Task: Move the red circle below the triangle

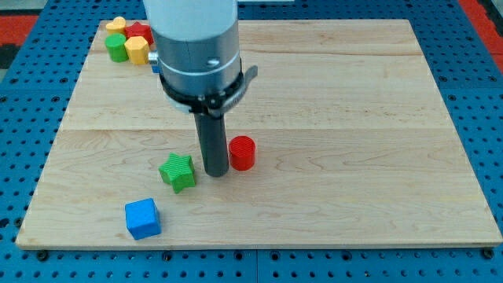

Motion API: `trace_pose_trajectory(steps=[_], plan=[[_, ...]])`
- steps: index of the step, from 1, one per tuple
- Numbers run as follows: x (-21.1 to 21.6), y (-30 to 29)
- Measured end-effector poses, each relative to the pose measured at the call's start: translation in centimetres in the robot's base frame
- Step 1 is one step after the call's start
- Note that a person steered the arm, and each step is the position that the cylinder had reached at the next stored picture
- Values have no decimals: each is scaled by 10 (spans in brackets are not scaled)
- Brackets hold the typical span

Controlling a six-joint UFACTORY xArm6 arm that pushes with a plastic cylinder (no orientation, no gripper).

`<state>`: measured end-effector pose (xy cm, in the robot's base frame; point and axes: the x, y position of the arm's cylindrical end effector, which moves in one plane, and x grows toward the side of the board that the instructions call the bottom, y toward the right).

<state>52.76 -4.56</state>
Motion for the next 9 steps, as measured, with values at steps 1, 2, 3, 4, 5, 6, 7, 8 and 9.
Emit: trace_pose_trajectory(steps=[1,2,3,4,5,6,7,8,9], plan=[[-13,49],[-95,-25],[-149,-76],[-133,-51],[-164,-27],[-175,-78],[-176,-93],[-180,-92],[-180,-92]])
